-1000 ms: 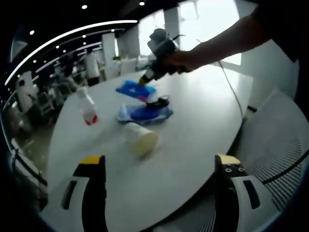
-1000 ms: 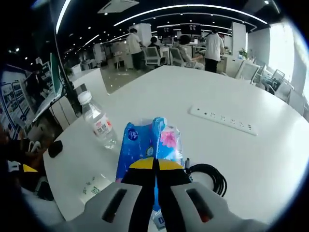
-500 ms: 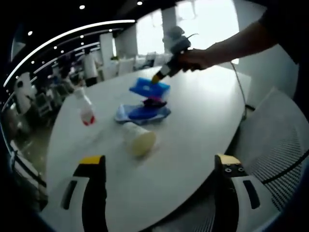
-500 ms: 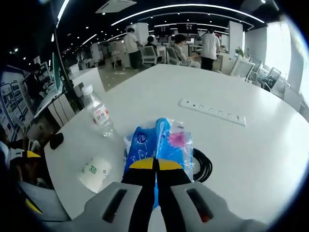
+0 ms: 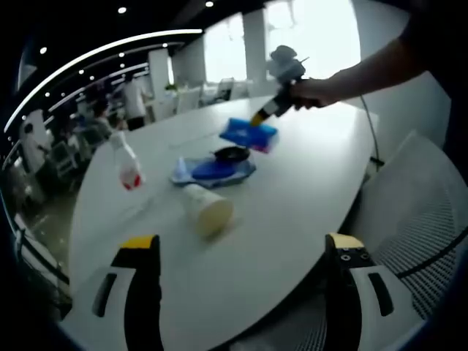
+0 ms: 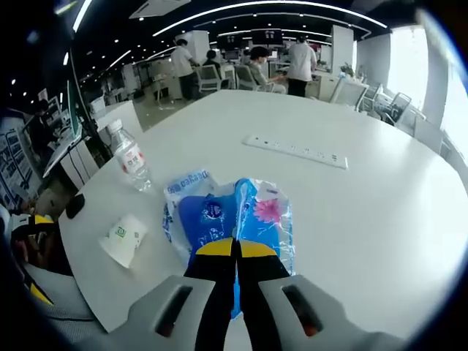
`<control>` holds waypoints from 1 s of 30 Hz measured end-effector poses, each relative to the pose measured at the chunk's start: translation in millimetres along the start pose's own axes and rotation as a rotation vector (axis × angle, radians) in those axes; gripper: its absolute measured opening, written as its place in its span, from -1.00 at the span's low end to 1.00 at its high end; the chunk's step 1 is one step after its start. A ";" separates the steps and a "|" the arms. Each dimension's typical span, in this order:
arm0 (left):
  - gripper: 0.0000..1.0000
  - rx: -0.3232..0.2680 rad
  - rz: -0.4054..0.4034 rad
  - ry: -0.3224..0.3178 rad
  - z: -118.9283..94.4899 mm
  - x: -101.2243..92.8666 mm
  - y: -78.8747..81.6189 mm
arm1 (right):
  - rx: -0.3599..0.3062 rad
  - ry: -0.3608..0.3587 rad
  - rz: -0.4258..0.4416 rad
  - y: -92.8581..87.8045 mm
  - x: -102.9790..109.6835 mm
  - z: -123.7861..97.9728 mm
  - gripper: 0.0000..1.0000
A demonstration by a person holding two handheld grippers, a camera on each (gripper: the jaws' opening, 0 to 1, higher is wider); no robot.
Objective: Arrange the tabletop items into an orderly group along one side of the table until the central work area is clear of visible clutter.
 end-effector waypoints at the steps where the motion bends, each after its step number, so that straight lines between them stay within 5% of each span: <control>1: 0.79 0.000 0.000 0.001 -0.1 0.0 0.1 | 0.000 -0.003 -0.001 -0.8 -0.5 -1.0 -1.00; 14: 0.78 -0.002 -0.011 0.013 -0.5 0.6 0.0 | 0.039 -0.103 0.037 -23.9 -40.6 -14.8 -1.00; 30: 0.80 0.002 -0.021 0.034 -1.7 4.6 -1.5 | 0.074 -0.187 0.071 -27.8 -76.2 -4.0 -1.00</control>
Point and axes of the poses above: the point that each gripper's makers call its tool centre point, and the gripper's own axes: z roughly forward along the fingers, x roughly to its left, y roughly out of its top, the point moved 7 cm from there along -z, roughly backward along the fingers, and after that the axes turned 5 degrees about x, right-handed, at the moved point
